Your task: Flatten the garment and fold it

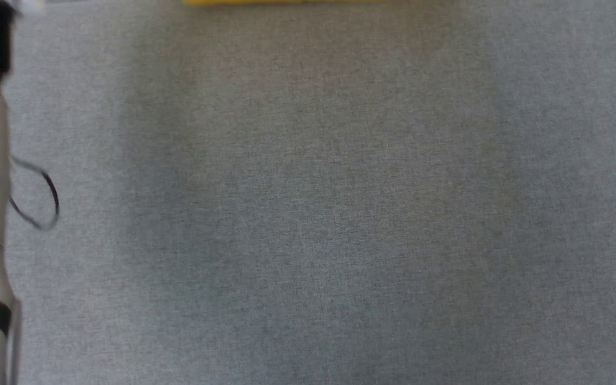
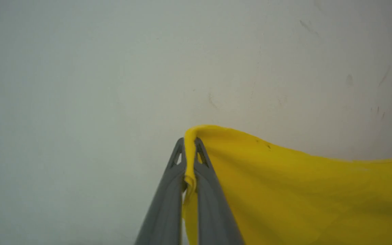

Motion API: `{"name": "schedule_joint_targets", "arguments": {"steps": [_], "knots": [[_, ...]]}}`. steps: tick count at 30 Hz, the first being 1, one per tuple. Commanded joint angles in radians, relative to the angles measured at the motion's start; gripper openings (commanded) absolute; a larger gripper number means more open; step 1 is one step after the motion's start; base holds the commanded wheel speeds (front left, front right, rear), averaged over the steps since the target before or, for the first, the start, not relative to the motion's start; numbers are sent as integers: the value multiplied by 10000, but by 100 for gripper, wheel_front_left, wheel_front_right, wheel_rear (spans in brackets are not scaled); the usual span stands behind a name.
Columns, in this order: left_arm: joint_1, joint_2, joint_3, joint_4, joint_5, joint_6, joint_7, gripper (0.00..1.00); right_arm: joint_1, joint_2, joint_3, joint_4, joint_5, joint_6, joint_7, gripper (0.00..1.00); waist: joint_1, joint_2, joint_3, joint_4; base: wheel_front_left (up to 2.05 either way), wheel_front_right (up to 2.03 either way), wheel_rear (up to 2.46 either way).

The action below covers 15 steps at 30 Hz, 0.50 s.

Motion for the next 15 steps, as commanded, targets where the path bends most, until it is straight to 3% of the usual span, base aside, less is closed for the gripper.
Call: {"name": "schedule_joint_targets", "arguments": {"steps": [1,6,10,15], "knots": [[386,-22,36,-84,-52,-63,-49,0,323,-73,100,-17,171,-19,-121,0,-2,0,-159,99,0,0,0],[2765,-93,550,-1455,-261,-9,-55,0,2057,-517,718,-807,966,-19,-530,0,-2,0,-761,234,0,0,0],[5399,-274,1097,-3098,-472,366,-56,0,4047,-962,629,-1908,1514,-19,-655,0,-2,0,-1425,337,0,0,0],[8779,-426,1549,-5461,-685,1111,-13,0,6934,-1214,-260,-3574,1827,-19,-144,0,-2,0,-2061,402,0,0,0]]}}
